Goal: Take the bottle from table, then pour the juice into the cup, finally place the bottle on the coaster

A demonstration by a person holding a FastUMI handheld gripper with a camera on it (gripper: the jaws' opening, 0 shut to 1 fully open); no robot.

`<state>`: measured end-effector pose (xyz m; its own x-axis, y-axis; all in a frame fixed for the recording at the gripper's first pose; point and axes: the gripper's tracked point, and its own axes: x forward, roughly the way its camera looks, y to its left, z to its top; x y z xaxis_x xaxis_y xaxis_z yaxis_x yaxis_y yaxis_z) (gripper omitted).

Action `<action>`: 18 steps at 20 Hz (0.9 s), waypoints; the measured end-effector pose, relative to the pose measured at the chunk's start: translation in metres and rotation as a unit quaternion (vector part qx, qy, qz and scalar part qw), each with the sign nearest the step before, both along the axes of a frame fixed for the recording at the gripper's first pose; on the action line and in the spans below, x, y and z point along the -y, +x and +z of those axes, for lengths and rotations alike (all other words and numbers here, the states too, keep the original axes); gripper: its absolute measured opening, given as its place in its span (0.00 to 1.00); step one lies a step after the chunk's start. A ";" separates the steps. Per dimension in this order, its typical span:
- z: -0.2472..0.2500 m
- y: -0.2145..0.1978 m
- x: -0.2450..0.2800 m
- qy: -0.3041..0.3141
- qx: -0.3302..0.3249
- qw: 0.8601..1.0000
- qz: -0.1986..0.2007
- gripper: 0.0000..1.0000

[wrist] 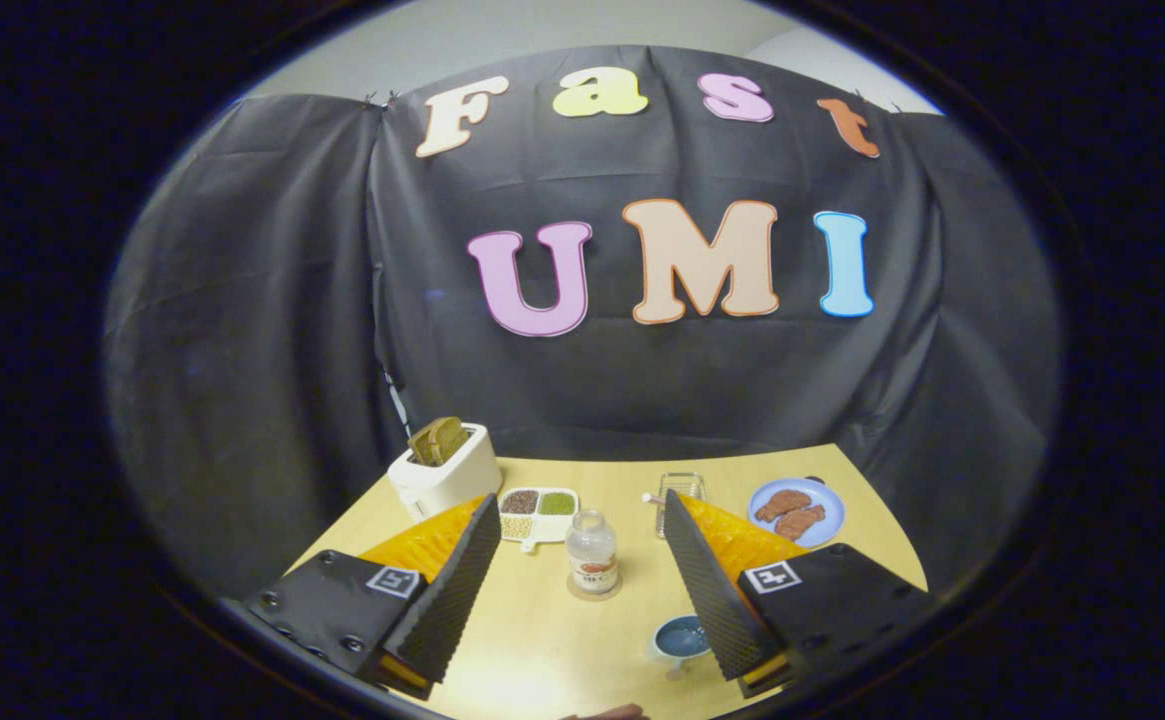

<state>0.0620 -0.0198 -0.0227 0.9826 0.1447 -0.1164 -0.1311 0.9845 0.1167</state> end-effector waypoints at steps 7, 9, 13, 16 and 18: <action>0.000 -0.016 0.011 0.007 -0.007 1.000 -0.003 1.00; 0.000 -0.018 0.013 0.004 -0.010 1.000 -0.004 1.00; -0.002 -0.020 0.017 0.002 -0.014 1.000 -0.007 1.00; -0.001 -0.021 0.019 0.001 -0.015 1.000 -0.007 1.00; -0.003 -0.021 0.020 0.003 -0.017 1.000 -0.008 1.00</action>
